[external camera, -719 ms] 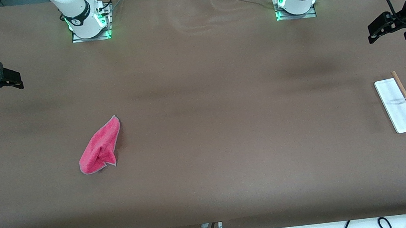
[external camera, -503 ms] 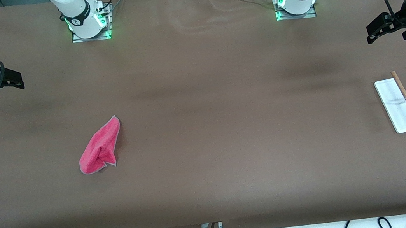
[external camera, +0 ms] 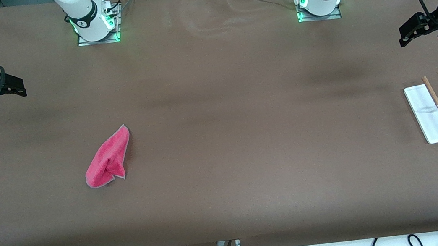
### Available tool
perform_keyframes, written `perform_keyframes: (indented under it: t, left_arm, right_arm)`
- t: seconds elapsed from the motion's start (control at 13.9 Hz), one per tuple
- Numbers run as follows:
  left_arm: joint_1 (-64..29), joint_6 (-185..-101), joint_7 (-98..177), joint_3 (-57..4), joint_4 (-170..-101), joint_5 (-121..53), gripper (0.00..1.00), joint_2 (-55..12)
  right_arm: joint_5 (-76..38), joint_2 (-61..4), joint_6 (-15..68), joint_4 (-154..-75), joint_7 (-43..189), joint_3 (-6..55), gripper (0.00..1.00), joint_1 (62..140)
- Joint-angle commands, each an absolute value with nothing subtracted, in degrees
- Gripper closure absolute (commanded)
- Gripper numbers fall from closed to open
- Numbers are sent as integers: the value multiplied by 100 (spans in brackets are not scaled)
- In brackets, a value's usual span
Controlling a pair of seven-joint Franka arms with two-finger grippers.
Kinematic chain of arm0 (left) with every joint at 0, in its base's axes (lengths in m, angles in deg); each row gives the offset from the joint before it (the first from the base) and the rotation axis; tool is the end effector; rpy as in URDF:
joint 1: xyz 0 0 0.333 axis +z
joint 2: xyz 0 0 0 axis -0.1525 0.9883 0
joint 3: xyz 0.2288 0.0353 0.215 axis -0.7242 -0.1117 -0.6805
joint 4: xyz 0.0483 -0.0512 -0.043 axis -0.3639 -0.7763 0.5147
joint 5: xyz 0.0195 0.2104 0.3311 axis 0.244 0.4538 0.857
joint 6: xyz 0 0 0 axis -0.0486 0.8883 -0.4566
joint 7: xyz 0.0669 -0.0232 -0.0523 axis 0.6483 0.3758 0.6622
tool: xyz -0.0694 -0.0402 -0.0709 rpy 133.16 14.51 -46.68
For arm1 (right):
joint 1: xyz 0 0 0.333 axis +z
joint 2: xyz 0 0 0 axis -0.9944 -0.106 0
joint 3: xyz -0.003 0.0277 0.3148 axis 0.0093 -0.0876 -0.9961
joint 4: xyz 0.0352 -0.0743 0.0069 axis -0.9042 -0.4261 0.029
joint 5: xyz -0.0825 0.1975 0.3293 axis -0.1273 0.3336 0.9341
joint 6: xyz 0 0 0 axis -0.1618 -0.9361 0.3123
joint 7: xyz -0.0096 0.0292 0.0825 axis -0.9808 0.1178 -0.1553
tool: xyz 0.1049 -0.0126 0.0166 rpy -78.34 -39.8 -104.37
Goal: Pass towel and hang on rack
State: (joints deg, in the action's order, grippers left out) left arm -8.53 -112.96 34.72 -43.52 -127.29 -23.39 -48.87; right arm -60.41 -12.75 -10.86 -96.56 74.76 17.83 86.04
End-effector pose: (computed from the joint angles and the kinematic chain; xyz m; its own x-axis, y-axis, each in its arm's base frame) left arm 0.5385 -0.0053 0.6244 0.9985 0.0179 -0.0526 0.0164 -0.9994 -0.0289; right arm 0.5726 0.0253 0.6095 0.9698 0.1622 -0.1821 0.1733 -0.9838 0.0468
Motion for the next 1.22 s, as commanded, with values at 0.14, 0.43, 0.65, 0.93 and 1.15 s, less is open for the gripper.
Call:
perform_keyframes:
  t: [0.14,0.43,0.65,0.93,1.15]
  left_arm:
    - [-816,-11255,3477,-4330,-12470,-2342,0,-4905]
    - [-772,-11281,3460,-4339,-12444,-2350,0,-4835]
    - [-781,-11316,3468,-4322,-12426,-2412,0,-4843]
    - [-781,-11325,3486,-4287,-12373,-2368,0,-4817]
    - [-789,-11325,3486,-4287,-12373,-2368,0,-4817]
  right_arm:
    - [-5968,-1305,-1104,-9536,7472,1737,0,8646]
    - [-5977,-1314,-1086,-9528,7480,1746,0,8655]
    - [-5977,-1331,-1077,-9528,7472,1746,0,8664]
    - [-5968,-1331,-1077,-9528,7472,1755,0,8655]
    - [-5968,-1331,-1069,-9528,7454,1755,0,8664]
